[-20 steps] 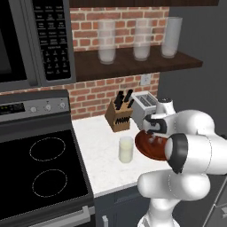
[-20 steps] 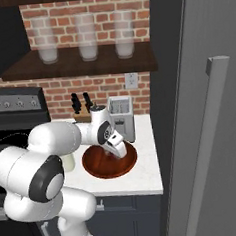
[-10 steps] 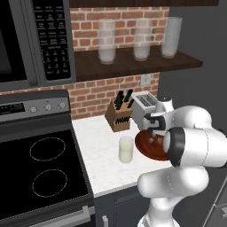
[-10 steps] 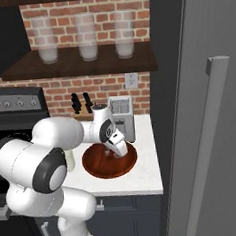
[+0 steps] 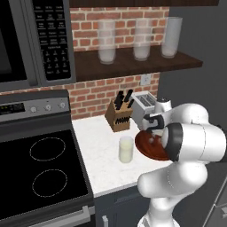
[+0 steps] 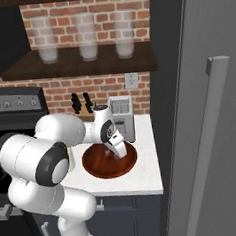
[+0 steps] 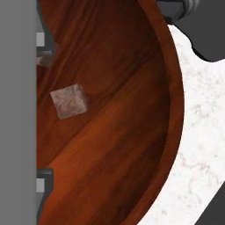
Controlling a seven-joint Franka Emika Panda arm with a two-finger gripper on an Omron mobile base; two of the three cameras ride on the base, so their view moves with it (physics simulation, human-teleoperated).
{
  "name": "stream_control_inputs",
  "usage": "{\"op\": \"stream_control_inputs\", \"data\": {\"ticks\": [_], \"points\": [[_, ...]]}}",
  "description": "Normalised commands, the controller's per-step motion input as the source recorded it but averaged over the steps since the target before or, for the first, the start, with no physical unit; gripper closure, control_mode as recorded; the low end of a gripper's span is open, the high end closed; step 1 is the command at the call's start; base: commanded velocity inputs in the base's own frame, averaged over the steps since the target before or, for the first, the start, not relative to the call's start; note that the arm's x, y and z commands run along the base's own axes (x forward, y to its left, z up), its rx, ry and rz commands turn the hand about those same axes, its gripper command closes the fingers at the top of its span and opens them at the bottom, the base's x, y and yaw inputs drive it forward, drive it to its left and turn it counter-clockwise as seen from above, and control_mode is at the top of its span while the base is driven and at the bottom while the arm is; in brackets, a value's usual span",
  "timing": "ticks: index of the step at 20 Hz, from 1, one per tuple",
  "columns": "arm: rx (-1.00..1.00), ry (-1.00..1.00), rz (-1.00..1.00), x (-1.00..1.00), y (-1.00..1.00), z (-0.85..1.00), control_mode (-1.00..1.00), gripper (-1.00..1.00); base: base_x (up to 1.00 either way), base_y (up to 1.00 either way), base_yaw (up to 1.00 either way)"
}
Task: Grab a lemon wedge from the fridge and one ice cube from the ice bowl, and put them in the glass of lemonade.
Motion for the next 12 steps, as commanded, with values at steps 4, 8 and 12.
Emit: {"op": "stream_control_inputs", "data": {"ticks": [4,8,12], "points": [[0.0,0.0,-0.07,0.02,0.0,-0.17,-1.0,-1.0,0.0,0.0,0.0],[0.0,0.0,-0.07,0.03,0.0,-0.14,-1.0,-1.0,0.0,0.0,0.0],[0.0,0.0,-0.07,0.05,0.0,-0.15,-1.0,-1.0,0.0,0.0,0.0]]}}
